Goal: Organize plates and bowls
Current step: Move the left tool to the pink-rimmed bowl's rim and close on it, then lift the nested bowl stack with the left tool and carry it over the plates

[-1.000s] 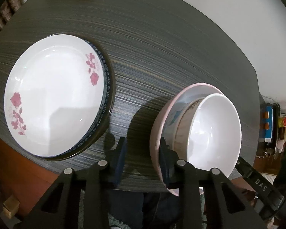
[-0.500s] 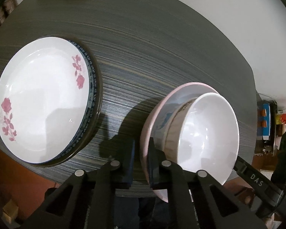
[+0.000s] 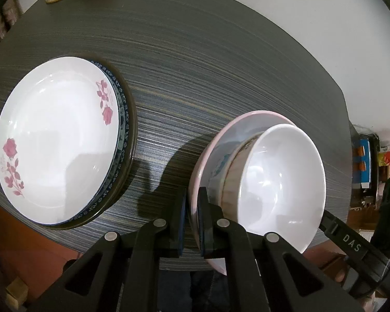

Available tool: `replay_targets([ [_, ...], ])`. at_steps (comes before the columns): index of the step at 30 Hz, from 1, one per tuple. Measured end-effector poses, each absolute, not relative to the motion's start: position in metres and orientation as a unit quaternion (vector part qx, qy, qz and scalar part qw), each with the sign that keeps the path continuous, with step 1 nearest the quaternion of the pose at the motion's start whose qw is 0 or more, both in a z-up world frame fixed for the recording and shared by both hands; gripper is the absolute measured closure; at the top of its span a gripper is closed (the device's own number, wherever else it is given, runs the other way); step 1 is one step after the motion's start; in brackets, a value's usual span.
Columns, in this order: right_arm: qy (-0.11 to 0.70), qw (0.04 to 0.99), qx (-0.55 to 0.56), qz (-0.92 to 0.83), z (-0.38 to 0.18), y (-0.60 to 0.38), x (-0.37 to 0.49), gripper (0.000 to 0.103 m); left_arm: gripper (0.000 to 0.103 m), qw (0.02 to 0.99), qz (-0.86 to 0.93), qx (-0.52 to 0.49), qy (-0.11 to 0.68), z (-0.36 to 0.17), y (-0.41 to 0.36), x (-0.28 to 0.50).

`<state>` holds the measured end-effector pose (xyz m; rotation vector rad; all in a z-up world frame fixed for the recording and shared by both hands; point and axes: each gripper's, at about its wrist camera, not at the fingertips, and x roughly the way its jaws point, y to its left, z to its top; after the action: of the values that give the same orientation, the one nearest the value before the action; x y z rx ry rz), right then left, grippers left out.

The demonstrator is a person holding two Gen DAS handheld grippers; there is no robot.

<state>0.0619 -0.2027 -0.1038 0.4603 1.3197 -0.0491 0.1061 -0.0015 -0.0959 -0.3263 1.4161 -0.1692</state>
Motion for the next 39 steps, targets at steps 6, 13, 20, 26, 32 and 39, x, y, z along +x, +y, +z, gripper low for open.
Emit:
replay_targets([
  [6, 0.605, 0.766, 0.215, -0.027, -0.104, -0.201, 0.061, 0.095, 0.099, 0.747, -0.076, -0.142, 0.645, -0.093, -0.006, 0.104],
  [13, 0.604, 0.767, 0.214, -0.03, -0.103, -0.198, 0.062, 0.095, 0.099, 0.752, -0.076, -0.136, 0.641, -0.09, -0.018, 0.104],
  [20, 0.601, 0.77, 0.211, -0.033, -0.101, -0.196, 0.062, 0.095, 0.099, 0.754, -0.078, -0.134, 0.639, -0.09, -0.02, 0.102],
  [26, 0.595, 0.776, 0.208, -0.033, -0.094, -0.195, 0.064, 0.095, 0.099, 0.759, -0.081, -0.133, 0.633, -0.084, -0.017, 0.103],
  [32, 0.591, 0.781, 0.2, -0.028, -0.085, -0.185, 0.073, 0.095, 0.099, 0.764, -0.08, -0.135, 0.626, -0.076, -0.013, 0.104],
  [39, 0.585, 0.79, 0.184, -0.012, -0.068, -0.164, 0.087, 0.095, 0.099, 0.773, -0.07, -0.142, 0.615, -0.063, 0.005, 0.101],
])
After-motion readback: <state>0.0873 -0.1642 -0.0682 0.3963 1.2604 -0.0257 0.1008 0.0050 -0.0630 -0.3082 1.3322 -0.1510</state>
